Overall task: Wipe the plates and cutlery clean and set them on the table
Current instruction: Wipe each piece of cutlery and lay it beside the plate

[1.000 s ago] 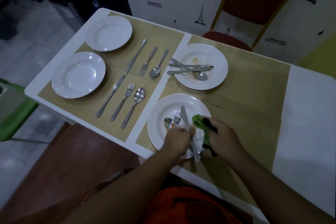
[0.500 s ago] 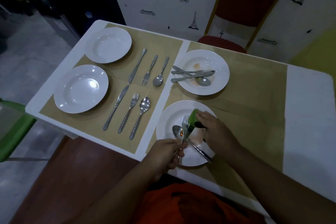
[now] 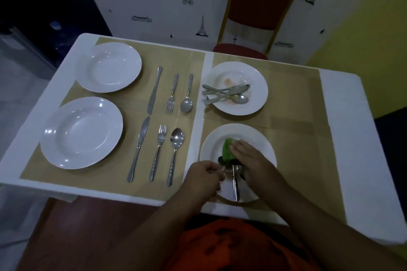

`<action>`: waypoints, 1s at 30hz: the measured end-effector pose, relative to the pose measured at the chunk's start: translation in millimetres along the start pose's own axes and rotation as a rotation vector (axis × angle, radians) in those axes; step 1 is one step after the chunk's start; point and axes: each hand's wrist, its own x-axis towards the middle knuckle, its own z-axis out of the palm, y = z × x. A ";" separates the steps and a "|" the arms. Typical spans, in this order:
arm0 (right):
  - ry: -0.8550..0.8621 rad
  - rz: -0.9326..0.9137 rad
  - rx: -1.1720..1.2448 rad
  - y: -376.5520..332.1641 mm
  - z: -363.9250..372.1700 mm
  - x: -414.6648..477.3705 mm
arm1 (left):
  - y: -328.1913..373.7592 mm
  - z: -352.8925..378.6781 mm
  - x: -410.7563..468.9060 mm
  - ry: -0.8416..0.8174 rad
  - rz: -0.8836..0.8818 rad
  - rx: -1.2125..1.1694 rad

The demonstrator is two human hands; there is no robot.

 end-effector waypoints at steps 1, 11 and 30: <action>0.002 0.073 0.008 2.7 -0.6 4.6 | -3.3 -3.6 -1.9 -0.008 0.006 0.007; 0.258 0.207 0.115 -22.5 -18.0 0.2 | -8.6 -18.0 3.3 -0.035 0.009 0.122; 0.259 0.334 0.200 100.0 -72.7 -54.3 | 17.5 123.8 1.6 0.095 0.186 0.231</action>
